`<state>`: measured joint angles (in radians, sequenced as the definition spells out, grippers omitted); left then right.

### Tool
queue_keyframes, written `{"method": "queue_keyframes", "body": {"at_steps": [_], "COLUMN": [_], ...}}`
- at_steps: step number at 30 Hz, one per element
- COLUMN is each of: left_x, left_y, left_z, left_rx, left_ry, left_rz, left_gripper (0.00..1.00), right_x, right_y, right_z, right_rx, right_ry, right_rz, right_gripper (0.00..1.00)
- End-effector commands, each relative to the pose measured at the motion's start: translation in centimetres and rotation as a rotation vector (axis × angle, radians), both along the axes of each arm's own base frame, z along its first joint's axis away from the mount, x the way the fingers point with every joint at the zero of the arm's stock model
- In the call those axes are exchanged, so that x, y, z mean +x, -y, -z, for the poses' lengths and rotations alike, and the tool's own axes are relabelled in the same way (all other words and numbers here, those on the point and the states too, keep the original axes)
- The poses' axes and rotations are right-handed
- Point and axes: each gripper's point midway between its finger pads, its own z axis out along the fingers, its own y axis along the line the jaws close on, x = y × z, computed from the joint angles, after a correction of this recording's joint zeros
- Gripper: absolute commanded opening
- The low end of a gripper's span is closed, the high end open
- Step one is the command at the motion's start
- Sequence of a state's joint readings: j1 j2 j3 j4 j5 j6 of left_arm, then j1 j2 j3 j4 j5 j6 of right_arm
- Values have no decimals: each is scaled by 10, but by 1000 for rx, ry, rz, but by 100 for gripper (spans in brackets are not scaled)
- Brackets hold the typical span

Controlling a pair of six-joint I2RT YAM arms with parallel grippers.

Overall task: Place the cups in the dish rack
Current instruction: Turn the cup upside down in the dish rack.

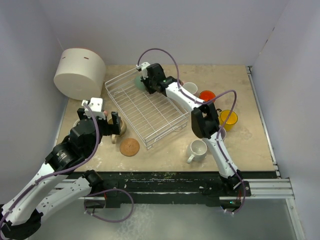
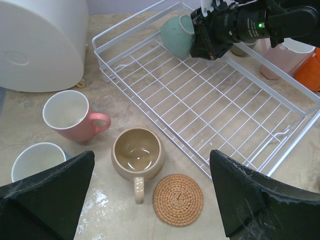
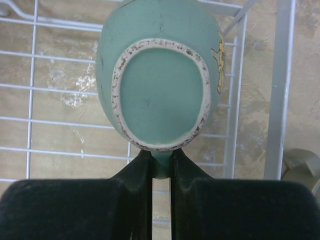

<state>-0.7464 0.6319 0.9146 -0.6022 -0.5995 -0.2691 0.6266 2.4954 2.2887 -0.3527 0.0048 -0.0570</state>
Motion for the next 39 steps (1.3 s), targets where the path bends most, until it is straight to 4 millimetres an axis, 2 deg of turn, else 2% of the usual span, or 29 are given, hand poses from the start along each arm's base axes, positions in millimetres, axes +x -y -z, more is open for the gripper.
{"method": "queue_keyframes", "body": {"at_steps": [1, 5, 10, 15, 21, 25, 29, 32, 36, 38, 39], "left_x": [3, 4, 4, 4, 4, 4, 4, 4, 3, 3, 3], "left_y": [-3, -1, -1, -1, -1, -1, 0, 0, 2, 4, 7], "left_z": [1, 4, 4, 5, 4, 4, 5, 5, 3, 2, 2], "left_rx": [13, 21, 20, 21, 21, 22, 23, 23, 11, 4, 1], "left_ry": [4, -7, -6, -7, -5, -6, -8, -9, 4, 16, 20], "left_rz": [-18, -16, -13, -11, -9, -9, -8, -8, 6, 24, 37], "left_gripper": [99, 99, 99, 99, 99, 99, 99, 99, 99, 99, 99], "right_x": [32, 33, 39, 41, 55, 56, 47, 32, -8, -27, -39], "right_y": [-10, -13, -12, -7, 12, 18, 12, 5, -12, -14, -13], "right_z": [-73, -65, -62, -63, -80, -92, -106, -120, -143, -157, -171], "right_rx": [126, 129, 127, 102, 36, 21, 48, 91, 174, 186, 198], "right_ry": [187, 182, 197, 214, 317, 352, 343, 313, 235, 225, 230], "right_rz": [65, 66, 83, 93, 166, 173, 121, 56, -121, -208, -247], "right_gripper": [11, 21, 28, 28, 26, 28, 30, 32, 34, 35, 35]}}
